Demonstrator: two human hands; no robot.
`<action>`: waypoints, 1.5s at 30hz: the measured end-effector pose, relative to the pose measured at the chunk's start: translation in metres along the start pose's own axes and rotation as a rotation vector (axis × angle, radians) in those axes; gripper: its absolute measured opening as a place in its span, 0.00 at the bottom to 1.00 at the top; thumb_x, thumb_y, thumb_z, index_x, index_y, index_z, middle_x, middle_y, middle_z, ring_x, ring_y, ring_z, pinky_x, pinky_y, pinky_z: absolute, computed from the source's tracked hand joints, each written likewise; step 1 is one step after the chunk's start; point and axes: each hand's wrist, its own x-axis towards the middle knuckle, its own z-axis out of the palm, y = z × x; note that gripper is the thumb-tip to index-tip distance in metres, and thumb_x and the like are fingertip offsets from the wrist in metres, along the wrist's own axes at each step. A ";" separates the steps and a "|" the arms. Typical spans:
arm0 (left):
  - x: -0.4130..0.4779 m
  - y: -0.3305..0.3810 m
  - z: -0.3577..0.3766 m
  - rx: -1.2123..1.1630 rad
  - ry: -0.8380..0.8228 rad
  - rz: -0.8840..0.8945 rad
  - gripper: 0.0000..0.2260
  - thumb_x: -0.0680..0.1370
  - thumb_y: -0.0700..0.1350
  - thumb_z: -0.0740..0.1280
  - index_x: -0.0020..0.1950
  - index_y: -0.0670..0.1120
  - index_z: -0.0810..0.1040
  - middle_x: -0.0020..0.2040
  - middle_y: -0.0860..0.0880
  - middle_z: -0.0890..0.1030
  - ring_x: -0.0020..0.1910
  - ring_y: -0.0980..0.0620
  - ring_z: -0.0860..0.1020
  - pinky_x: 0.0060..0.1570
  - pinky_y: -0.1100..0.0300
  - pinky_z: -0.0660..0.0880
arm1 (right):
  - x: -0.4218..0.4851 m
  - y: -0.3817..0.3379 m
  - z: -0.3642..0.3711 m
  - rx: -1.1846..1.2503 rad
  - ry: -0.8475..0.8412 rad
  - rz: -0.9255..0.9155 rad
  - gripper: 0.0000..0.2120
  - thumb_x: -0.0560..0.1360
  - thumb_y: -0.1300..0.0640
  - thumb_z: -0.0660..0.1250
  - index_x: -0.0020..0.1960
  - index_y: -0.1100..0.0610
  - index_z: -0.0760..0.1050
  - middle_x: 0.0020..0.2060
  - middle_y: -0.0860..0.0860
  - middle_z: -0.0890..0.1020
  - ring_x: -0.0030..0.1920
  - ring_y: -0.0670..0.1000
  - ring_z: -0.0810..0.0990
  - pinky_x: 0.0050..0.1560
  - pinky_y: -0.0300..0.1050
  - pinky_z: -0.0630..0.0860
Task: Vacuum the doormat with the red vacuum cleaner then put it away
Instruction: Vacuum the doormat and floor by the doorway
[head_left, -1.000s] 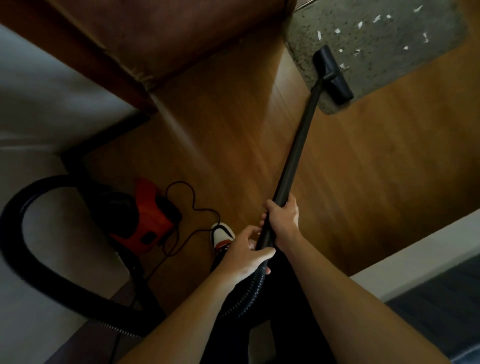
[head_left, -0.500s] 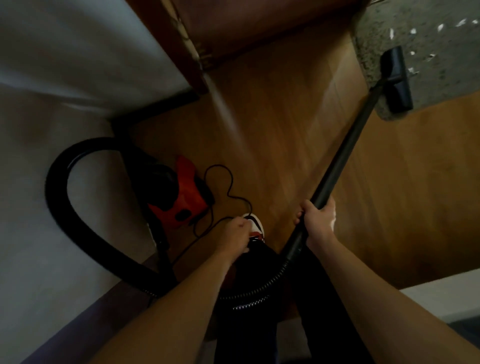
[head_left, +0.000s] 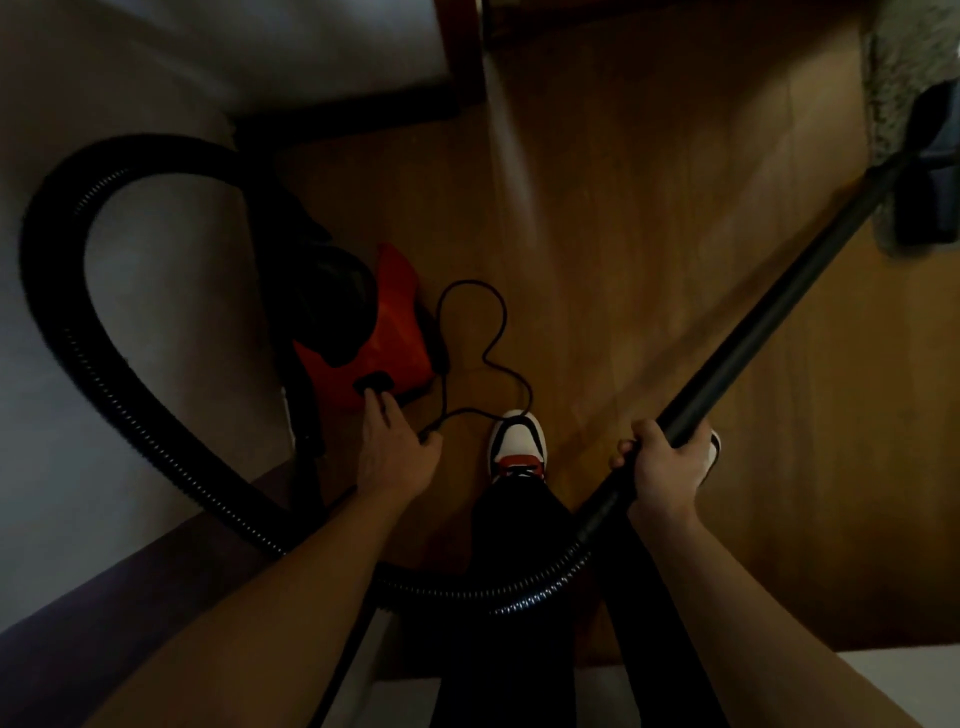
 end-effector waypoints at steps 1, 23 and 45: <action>0.002 0.000 0.003 -0.016 0.000 0.006 0.39 0.81 0.58 0.59 0.81 0.43 0.39 0.81 0.47 0.36 0.80 0.46 0.45 0.77 0.48 0.54 | 0.001 0.003 0.000 -0.004 0.004 0.000 0.20 0.79 0.68 0.63 0.69 0.56 0.65 0.38 0.55 0.73 0.24 0.45 0.74 0.25 0.42 0.74; 0.039 -0.011 0.036 -0.219 0.114 -0.016 0.45 0.78 0.57 0.66 0.81 0.47 0.38 0.81 0.49 0.38 0.80 0.48 0.47 0.77 0.47 0.56 | 0.014 0.031 -0.006 0.002 -0.062 -0.029 0.17 0.79 0.67 0.64 0.61 0.50 0.67 0.40 0.55 0.73 0.28 0.48 0.75 0.27 0.45 0.73; 0.028 0.020 0.007 -0.298 0.070 -0.055 0.44 0.77 0.56 0.68 0.81 0.55 0.39 0.82 0.50 0.40 0.80 0.44 0.49 0.75 0.42 0.57 | 0.006 0.007 -0.005 -0.019 -0.034 0.024 0.14 0.79 0.67 0.63 0.59 0.52 0.67 0.42 0.58 0.73 0.29 0.49 0.75 0.26 0.43 0.74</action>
